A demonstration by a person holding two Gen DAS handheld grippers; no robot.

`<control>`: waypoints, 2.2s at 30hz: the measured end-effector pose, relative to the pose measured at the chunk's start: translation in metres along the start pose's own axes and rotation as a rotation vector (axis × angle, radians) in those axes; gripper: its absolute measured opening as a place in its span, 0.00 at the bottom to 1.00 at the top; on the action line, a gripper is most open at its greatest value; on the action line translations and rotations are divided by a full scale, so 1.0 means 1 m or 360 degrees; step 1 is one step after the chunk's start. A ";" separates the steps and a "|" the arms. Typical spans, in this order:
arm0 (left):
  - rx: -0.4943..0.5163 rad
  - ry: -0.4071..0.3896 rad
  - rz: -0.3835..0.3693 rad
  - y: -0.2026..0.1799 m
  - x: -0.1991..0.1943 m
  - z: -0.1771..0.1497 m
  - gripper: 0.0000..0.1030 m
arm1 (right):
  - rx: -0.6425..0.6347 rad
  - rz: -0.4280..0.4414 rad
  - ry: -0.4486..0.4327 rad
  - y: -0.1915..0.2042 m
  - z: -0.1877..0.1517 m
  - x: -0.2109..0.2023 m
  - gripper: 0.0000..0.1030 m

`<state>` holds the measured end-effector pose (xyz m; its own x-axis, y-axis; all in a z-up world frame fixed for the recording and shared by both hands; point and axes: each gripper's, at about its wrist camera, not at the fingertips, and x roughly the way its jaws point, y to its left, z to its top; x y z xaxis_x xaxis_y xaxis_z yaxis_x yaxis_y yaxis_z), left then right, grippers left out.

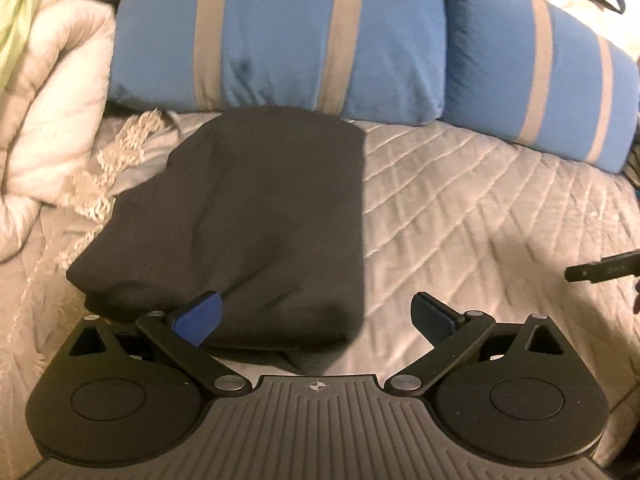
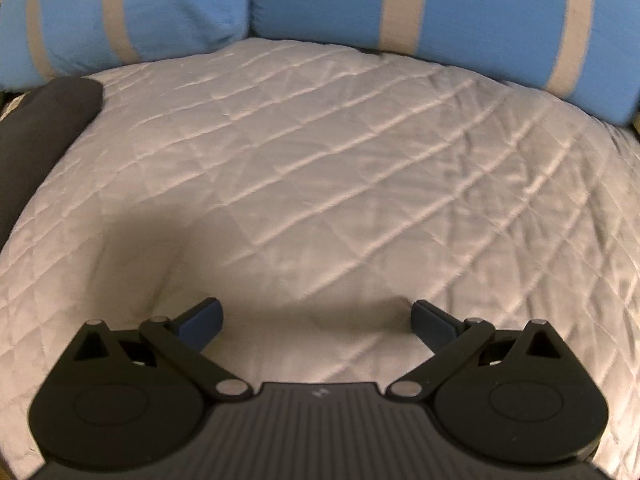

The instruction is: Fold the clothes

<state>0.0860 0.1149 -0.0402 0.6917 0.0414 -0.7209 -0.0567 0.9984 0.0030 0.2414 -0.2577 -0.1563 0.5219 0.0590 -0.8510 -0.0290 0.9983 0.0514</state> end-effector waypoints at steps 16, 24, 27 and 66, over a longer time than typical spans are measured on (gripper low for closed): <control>0.0095 0.0117 -0.0061 -0.061 -0.015 0.003 1.00 | 0.0095 -0.0100 -0.0095 -0.066 -0.032 -0.035 1.00; -0.0002 0.0240 0.0005 -0.044 0.012 -0.040 1.00 | 0.0167 -0.0148 -0.0141 -0.101 -0.042 -0.049 1.00; -0.0032 0.0212 0.0028 -0.032 0.025 -0.045 1.00 | 0.0230 -0.0129 -0.0204 -0.111 -0.044 -0.058 1.00; -0.0078 -0.0217 0.0207 -0.014 0.066 -0.054 1.00 | 0.0161 -0.0255 -0.0394 -0.300 -0.110 -0.050 1.00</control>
<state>0.0938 0.1014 -0.1247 0.7672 0.1780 -0.6162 -0.1847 0.9813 0.0535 0.1301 -0.5599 -0.1867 0.7051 -0.1136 -0.7000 0.1487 0.9888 -0.0107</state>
